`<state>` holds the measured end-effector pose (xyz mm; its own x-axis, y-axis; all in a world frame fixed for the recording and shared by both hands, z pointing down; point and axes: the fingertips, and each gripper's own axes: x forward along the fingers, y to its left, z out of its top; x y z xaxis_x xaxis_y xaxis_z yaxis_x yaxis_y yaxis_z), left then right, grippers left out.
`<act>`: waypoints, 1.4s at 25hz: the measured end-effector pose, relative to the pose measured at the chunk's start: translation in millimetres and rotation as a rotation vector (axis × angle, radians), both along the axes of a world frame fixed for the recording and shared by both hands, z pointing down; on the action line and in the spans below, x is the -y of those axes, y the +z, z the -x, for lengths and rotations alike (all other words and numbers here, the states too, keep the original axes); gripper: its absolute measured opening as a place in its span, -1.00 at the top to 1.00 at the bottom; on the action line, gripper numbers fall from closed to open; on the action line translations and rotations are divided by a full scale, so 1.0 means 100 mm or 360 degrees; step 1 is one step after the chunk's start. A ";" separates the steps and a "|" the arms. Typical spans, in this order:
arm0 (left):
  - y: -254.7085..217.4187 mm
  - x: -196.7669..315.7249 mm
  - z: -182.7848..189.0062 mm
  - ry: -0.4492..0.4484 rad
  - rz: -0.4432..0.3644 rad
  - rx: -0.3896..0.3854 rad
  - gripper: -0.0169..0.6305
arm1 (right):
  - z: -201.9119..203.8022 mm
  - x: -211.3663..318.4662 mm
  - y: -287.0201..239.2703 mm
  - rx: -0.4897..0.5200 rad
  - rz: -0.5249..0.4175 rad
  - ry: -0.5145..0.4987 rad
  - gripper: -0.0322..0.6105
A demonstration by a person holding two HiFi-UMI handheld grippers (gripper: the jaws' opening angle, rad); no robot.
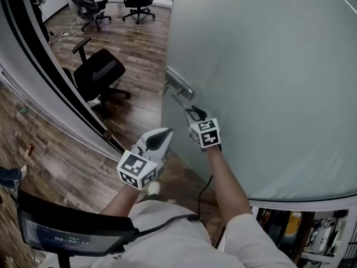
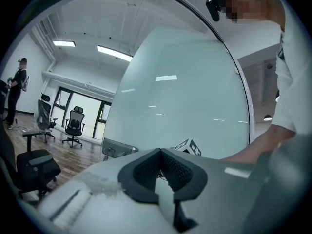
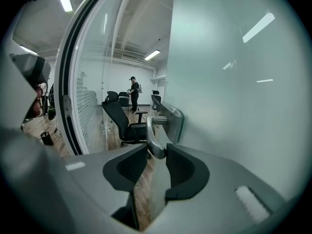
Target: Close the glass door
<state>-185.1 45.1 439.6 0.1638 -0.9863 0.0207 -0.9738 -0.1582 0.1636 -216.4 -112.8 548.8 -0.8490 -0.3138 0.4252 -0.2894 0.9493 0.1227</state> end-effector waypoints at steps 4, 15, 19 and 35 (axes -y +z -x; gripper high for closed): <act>-0.04 -0.13 -0.22 -0.0066 0.0024 0.0011 0.95 | -0.09 -0.21 -0.05 0.0009 0.0014 -0.0086 0.52; 0.13 -0.60 -0.57 -0.0299 0.0092 0.0031 0.95 | -0.19 -0.82 0.07 0.0040 0.0029 -0.0335 0.54; 0.20 -0.84 -0.62 -0.0382 0.0130 0.0044 0.95 | -0.22 -1.05 0.05 0.0057 0.0033 -0.0406 0.55; 0.16 -1.37 -0.39 -0.0527 0.0124 0.0028 0.95 | -0.41 -1.96 0.08 0.0072 0.0038 -0.0641 0.55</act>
<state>-146.1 182.2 455.7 -0.1665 -0.9811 0.0983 -0.9729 0.1796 0.1454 -175.3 83.6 556.7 -0.9200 0.0571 0.3878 0.1015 0.9903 0.0949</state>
